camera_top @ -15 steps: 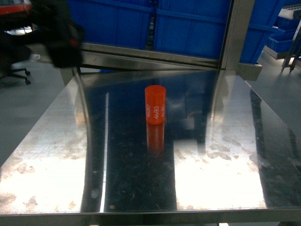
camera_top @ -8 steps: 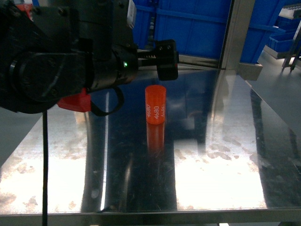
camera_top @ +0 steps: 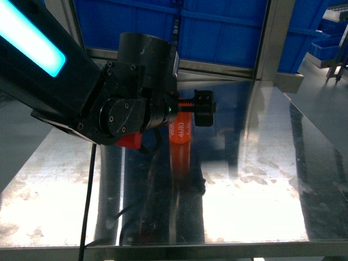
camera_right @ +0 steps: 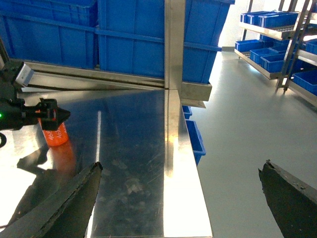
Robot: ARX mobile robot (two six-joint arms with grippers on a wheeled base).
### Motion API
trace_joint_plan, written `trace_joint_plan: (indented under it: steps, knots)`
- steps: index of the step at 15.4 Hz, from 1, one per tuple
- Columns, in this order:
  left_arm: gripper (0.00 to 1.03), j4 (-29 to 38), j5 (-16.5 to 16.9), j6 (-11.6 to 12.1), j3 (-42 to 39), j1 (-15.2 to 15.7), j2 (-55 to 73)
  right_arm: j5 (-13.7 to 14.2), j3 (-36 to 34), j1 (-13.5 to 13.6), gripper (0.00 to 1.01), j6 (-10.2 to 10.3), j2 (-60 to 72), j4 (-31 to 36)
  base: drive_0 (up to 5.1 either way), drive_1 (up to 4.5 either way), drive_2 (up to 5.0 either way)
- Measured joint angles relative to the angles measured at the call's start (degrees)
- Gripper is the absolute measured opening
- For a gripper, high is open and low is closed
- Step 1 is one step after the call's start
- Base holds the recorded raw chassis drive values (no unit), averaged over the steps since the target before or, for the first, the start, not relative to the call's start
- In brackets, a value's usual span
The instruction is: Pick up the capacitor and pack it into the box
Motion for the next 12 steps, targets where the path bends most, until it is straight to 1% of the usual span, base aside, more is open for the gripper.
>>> trace_joint_plan:
  steps: [3,4,5,6,7,8,9,11,12]
  knots:
    - [0.98,-0.90,-0.83,0.13,0.90,0.00,2.82,0.00,0.00,0.00,0.98,0.00,0.00,0.00,0.0,0.00,0.0]
    - [0.89,-1.79,-1.05,0.31,1.18,0.04,2.95,0.00,0.00,0.00,0.98,0.00,0.00,0.00,0.0,0.00,0.0]
    - [0.77,-2.58,-0.79,0.33,1.31,0.13,2.95,0.00,0.00,0.00,0.98,0.00,0.00,0.00,0.0,0.00,0.0]
    - [0.61,-2.75,-0.33,0.31,1.31,0.13,2.95,0.00,0.00,0.00,0.98,0.00,0.00,0.00,0.0,0.00,0.0]
    - [0.49,-2.73,-0.20,0.31,1.22,0.37,2.91,0.00,0.00,0.00,0.98,0.00,0.00,0.00,0.0,0.00,0.0]
    - [0.46,-2.47,-0.15,0.26,0.48,0.66,2.32,0.00,0.00,0.00,0.98,0.00,0.00,0.00,0.0,0.00,0.0]
    - [0.46,-1.75,-0.13,-0.50,-2.27,1.07,0.04,0.00,0.00,0.00,0.98,0.00,0.00,0.00,0.0,0.00,0.0]
    - [0.46,2.69,-0.50,-0.72,-8.63,2.75,-6.88,0.00,0.00,0.00,0.98,0.00,0.00,0.00,0.0,0.00,0.0]
    - [0.46,6.38,-1.31,-0.46,-12.72,4.02,-12.15,0.00,0.00,0.00,0.98,0.00,0.00,-0.02,0.0,0.00,0.0]
